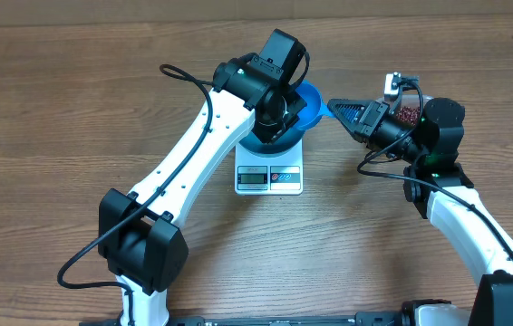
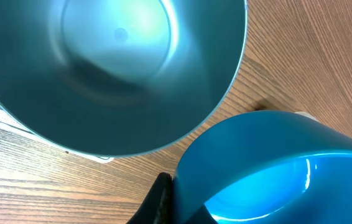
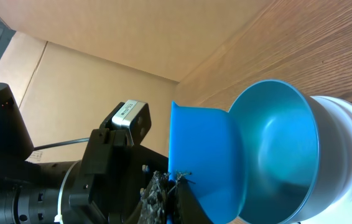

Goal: Scoop item into bowl and weigh 150g on scale
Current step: 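Bring the right gripper to the blue cup's handle above the bowl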

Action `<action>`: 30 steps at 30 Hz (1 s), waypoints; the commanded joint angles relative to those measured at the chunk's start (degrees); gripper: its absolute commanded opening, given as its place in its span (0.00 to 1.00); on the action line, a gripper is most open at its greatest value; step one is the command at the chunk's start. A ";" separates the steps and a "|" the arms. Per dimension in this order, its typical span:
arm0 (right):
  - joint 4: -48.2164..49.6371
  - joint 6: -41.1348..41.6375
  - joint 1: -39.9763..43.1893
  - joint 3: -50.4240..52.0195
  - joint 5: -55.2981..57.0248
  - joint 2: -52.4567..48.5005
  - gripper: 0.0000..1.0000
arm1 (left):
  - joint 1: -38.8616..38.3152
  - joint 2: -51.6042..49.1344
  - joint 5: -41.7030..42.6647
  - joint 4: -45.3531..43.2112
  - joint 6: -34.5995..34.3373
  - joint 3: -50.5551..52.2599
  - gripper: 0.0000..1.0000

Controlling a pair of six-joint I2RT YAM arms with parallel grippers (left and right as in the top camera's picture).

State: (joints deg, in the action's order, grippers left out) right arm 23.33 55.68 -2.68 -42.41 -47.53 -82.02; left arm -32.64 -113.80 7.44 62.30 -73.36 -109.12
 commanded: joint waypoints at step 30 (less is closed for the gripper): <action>0.09 0.02 0.07 -0.74 3.63 0.02 0.18 | -0.39 1.05 -0.79 1.11 0.07 -1.29 0.04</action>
State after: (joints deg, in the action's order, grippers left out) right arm 23.18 55.68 -2.72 -42.41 -44.95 -82.02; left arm -32.64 -113.80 7.42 63.22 -73.36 -109.12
